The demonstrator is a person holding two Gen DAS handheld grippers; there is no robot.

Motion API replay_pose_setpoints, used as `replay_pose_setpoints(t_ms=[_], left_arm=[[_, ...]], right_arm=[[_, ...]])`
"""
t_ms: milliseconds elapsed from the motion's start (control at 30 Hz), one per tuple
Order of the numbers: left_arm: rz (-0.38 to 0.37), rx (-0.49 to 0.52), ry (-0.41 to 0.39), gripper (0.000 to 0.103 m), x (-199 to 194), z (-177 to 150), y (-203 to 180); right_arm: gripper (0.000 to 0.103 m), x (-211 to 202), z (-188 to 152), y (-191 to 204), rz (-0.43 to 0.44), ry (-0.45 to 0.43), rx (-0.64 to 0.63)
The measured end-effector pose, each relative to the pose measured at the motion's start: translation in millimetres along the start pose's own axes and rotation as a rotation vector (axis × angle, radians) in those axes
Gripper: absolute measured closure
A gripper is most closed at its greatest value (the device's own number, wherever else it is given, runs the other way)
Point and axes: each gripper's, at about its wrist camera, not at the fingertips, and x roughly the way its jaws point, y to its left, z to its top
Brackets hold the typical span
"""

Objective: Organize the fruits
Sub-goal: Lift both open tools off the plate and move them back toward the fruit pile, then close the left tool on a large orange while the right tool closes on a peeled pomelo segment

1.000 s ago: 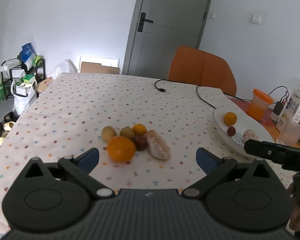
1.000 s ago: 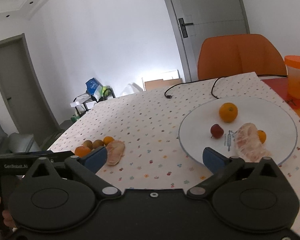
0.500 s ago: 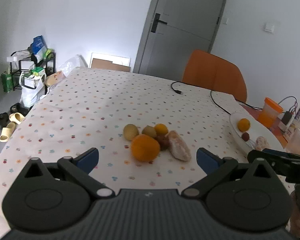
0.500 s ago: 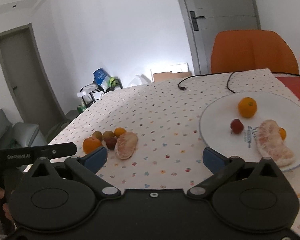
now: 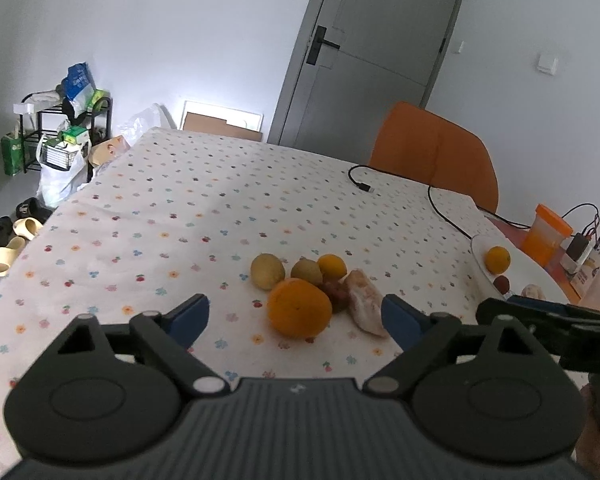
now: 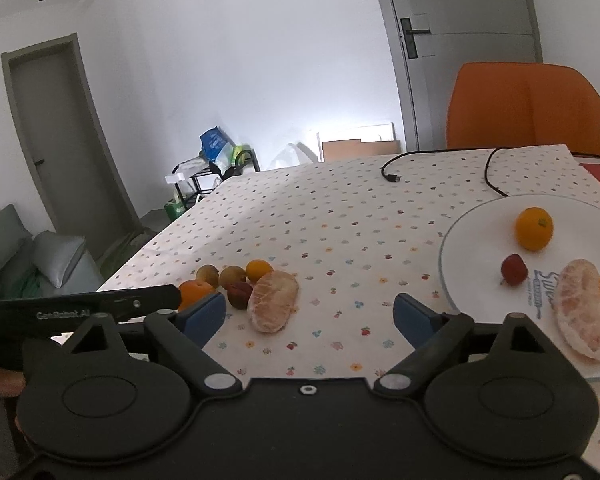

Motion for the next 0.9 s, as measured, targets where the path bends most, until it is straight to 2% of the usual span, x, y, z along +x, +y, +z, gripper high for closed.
replay_pose_setpoints(t_ms=[333,500,567,633,900], left_arm=[[-0.014,-0.015,0.032,0.035,20.0,0.6,3.0],[-0.027,-0.037,0.036,0.041,28.4,0.7,5.8],[-0.027,-0.038,0.040,0.048,31.6,-0.1,6.2],[-0.038,-0.049,0.047,0.062,34.0,-0.8,8.1],[-0.020,-0.068,0.023,0.063,24.6,2.4,16.3]], right_arm=[[0.024,15.8,2.8,3.5,0.017,0.043,-0.019],[0.025,26.1,3.4,6.3,0.027,0.064,-0.024],[0.025,29.6,4.0,7.7,0.030,0.070,-0.025],[0.025,33.0,4.4,8.8,0.032,0.076,-0.028],[0.027,47.3,5.4,15.4,0.049,0.104,-0.041]])
